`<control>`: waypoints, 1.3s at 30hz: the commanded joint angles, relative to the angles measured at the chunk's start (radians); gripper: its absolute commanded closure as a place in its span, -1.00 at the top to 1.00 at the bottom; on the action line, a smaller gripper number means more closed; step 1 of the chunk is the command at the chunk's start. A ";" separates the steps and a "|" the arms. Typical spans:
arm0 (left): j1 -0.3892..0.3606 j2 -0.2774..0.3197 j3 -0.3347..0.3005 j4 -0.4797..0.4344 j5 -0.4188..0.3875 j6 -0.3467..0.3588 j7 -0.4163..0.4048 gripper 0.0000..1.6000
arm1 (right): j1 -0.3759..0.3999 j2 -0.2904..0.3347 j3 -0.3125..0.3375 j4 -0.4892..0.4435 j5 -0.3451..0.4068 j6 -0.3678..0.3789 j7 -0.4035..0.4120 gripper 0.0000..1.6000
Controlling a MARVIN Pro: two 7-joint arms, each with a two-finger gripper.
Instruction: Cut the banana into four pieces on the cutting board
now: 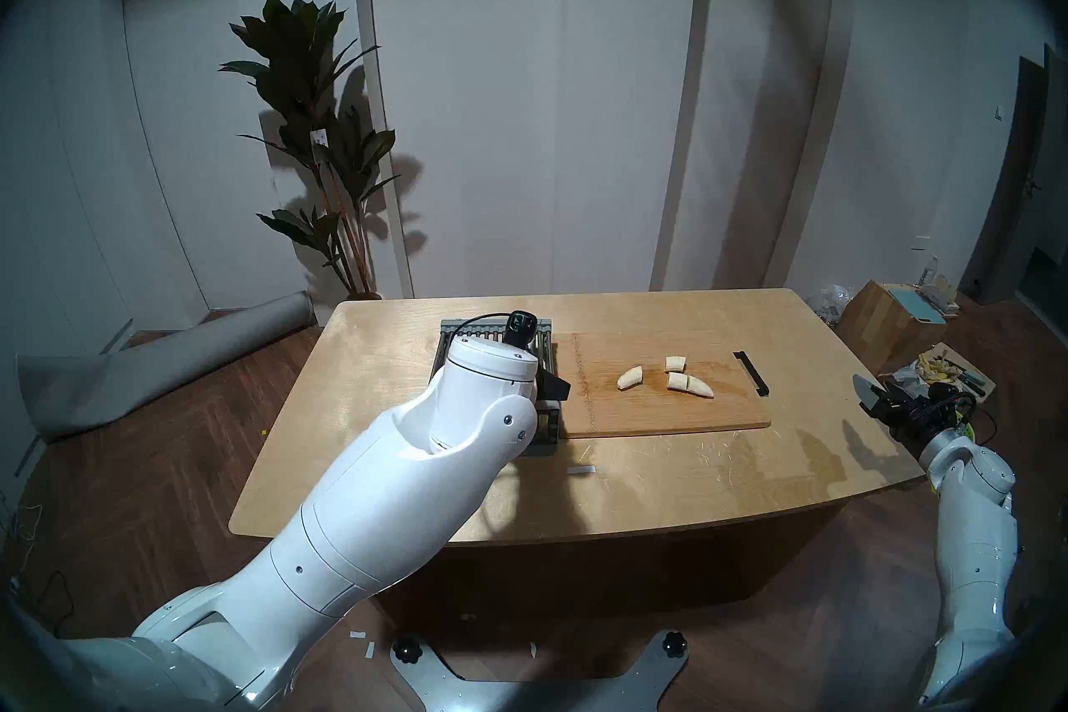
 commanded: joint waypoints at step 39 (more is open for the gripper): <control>0.076 0.168 -0.014 -0.262 0.008 -0.002 0.093 -1.00 | 0.038 0.004 -0.050 0.019 -0.023 -0.048 -0.011 1.00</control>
